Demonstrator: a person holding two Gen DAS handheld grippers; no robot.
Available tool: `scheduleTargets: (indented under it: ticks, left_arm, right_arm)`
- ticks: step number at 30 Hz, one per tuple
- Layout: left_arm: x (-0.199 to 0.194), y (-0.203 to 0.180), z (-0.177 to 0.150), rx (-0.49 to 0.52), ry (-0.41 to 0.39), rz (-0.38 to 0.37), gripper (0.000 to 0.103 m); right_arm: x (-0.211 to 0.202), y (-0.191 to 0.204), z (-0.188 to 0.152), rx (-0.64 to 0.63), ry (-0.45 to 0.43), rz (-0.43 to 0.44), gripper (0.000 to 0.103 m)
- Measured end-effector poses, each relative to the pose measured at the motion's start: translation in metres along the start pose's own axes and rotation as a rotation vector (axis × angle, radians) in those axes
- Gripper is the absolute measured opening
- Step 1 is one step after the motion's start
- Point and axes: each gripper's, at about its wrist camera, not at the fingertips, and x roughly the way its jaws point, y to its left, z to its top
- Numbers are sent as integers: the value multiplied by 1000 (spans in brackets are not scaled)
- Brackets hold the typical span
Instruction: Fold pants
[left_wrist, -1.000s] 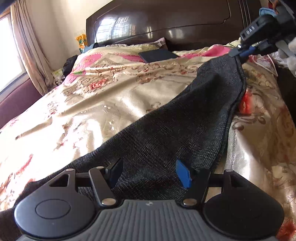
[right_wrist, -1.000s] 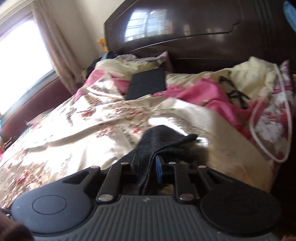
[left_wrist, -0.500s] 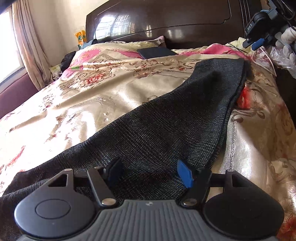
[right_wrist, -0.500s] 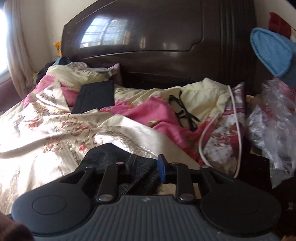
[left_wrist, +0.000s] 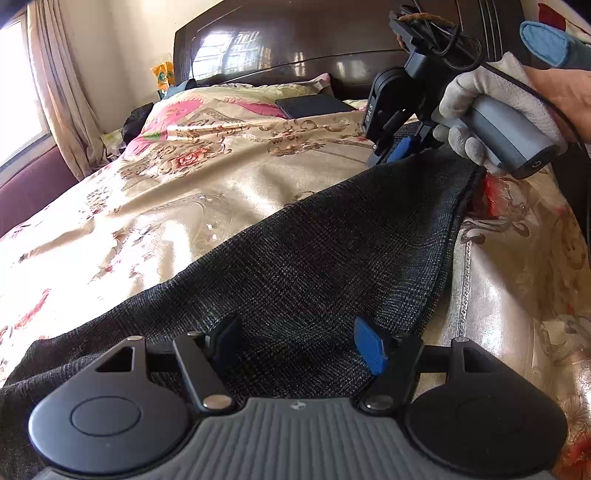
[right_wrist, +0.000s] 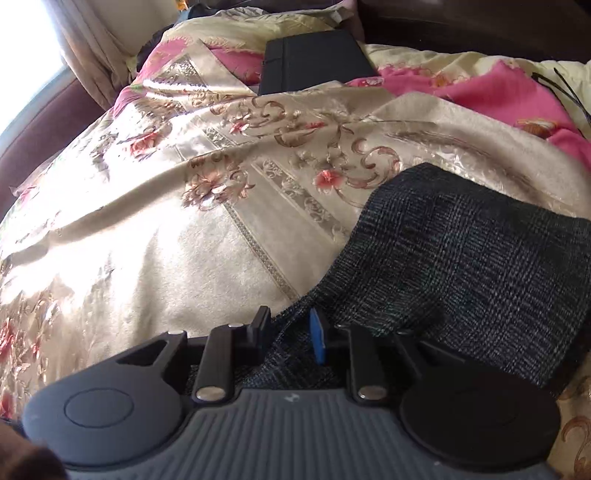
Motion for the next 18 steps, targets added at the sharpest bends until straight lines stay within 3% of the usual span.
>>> scheduleTargets:
  ticks: [1,4,8,10,13,18]
  left_arm:
    - [0,1,-1,-5,-4,-3,80]
    - [0,2,-3,-13,-14,-5,81]
    - [-1,3,-1,-26,-29,-3,81]
    - [-3,4,1,-36,-54,16,81]
    - [-8,5,4,-28,-98,37,81]
    - [-2,10,1,-36,-73,7,81]
  right_arm:
    - [-1,-6,1,30,3,-7,1]
    - [-2,-10,3,55,18,-26,2]
    - [4,13,12,-38,41,-99,12]
    - [7,22,12,-57,47,-124,22]
    - [-3,28,12,-82,11,-158,25]
    - [-13,24,28,-269,-20,-219,33]
